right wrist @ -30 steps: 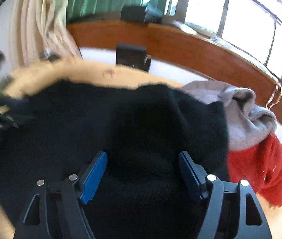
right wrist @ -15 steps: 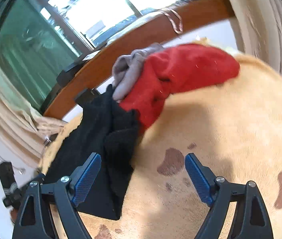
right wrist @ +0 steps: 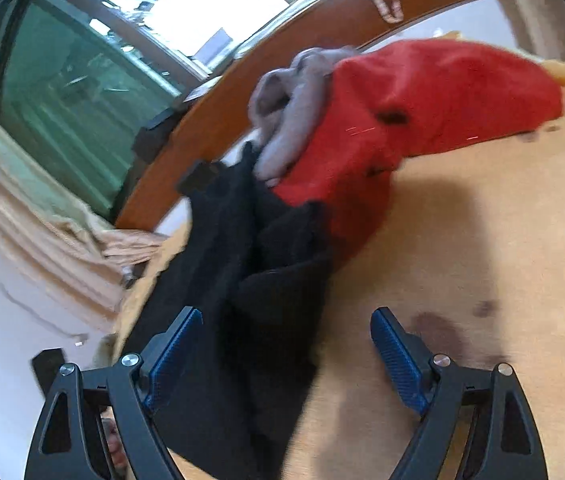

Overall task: Fold clothes
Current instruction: 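Open the right gripper and press the folded garment flat with the left gripper, then grasp the folded black garment with the right gripper, drag it, release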

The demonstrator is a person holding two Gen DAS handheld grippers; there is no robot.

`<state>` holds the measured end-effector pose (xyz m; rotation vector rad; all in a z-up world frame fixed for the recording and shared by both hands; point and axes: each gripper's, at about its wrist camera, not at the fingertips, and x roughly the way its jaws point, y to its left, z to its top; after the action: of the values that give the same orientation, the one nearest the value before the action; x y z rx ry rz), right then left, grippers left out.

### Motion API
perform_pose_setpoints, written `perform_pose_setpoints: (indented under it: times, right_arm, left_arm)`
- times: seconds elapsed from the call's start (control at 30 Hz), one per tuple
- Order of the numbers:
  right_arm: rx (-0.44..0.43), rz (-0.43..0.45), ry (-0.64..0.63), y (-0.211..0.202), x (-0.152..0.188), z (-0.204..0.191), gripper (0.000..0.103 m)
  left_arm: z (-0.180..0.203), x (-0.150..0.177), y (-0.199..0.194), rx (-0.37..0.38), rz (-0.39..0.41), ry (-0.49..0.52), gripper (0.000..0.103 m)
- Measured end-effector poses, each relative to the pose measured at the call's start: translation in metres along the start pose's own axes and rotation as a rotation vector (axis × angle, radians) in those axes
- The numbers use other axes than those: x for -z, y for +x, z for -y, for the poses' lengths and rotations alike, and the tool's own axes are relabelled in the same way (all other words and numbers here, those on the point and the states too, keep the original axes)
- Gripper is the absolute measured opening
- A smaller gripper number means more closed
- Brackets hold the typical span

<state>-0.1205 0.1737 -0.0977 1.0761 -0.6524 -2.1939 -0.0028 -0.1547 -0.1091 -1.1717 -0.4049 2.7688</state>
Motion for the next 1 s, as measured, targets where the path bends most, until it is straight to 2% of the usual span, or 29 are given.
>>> perform_pose_setpoints:
  times: [0.1, 0.23, 0.33, 0.37, 0.4, 0.47, 0.5, 0.53, 0.7, 0.9, 1.0]
  right_arm:
    - [-0.041, -0.045, -0.037, 0.013, -0.001, -0.009, 0.088]
    - [0.011, -0.073, -0.075, 0.024, -0.002, -0.017, 0.088]
    - [0.014, -0.073, -0.067, 0.031, -0.004, -0.019, 0.087]
    - [0.016, -0.073, -0.067, 0.032, -0.005, -0.019, 0.081]
    - [0.035, -0.07, -0.069, 0.033, -0.004, -0.018, 0.067]
    - [0.041, -0.073, -0.056, 0.035, -0.004, -0.013, 0.05]
    - [0.03, -0.08, -0.042, 0.035, -0.004, -0.01, 0.041]
    - [0.015, -0.091, -0.029, 0.036, -0.004, -0.008, 0.038]
    - [0.016, -0.056, -0.088, 0.032, 0.0, -0.019, 0.026]
    - [-0.048, 0.022, -0.045, 0.016, -0.001, -0.034, 0.024]
    - [-0.053, 0.035, -0.057, 0.011, -0.005, -0.051, 0.024]
  left_arm:
    - [-0.008, 0.001, -0.004, 0.036, 0.01, -0.026, 0.102]
    - [-0.014, 0.001, -0.005, 0.072, 0.022, -0.053, 0.102]
    - [-0.012, 0.001, -0.005, 0.064, 0.021, -0.047, 0.102]
    - [-0.011, 0.001, -0.005, 0.06, 0.02, -0.044, 0.102]
    - [-0.01, 0.001, -0.005, 0.057, 0.019, -0.042, 0.102]
    - [-0.01, 0.002, -0.005, 0.053, 0.018, -0.039, 0.102]
    - [-0.009, 0.002, -0.005, 0.052, 0.018, -0.038, 0.102]
    - [-0.009, 0.002, -0.005, 0.051, 0.018, -0.038, 0.102]
    - [-0.009, 0.002, -0.005, 0.051, 0.019, -0.037, 0.102]
    - [-0.016, 0.003, -0.011, 0.081, 0.045, -0.068, 0.102]
    - [-0.018, 0.001, -0.018, 0.082, 0.057, -0.08, 0.102]
